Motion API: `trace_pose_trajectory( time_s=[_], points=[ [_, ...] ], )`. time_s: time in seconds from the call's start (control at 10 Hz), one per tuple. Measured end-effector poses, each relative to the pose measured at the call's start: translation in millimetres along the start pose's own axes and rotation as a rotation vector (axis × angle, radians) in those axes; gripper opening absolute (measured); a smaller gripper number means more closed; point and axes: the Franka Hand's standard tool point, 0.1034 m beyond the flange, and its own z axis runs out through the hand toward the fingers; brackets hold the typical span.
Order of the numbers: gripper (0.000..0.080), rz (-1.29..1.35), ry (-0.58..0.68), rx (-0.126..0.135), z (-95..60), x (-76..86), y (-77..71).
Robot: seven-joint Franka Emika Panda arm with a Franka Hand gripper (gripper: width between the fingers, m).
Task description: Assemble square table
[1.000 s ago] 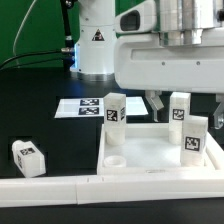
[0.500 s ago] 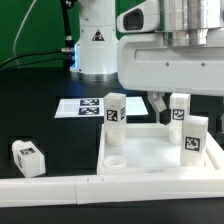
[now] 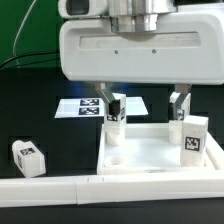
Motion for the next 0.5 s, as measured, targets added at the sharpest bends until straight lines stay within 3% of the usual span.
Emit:
trace_pose_trajectory(
  time_s=[0.1,0.3,0.4,0.5],
  points=[
    [0.0649,-0.124,-0.002,-0.001,1.2,-3.6,-3.7],
    [0.0649,-0.253,-0.001,-0.006,2.0,1.3,4.6],
    [0.0649,-0.411,-0.012,0.001,6.0,8.5,25.5],
    [0.0649,-0.481,-0.039,0.006,9.3,21.4,58.7]
  ],
)
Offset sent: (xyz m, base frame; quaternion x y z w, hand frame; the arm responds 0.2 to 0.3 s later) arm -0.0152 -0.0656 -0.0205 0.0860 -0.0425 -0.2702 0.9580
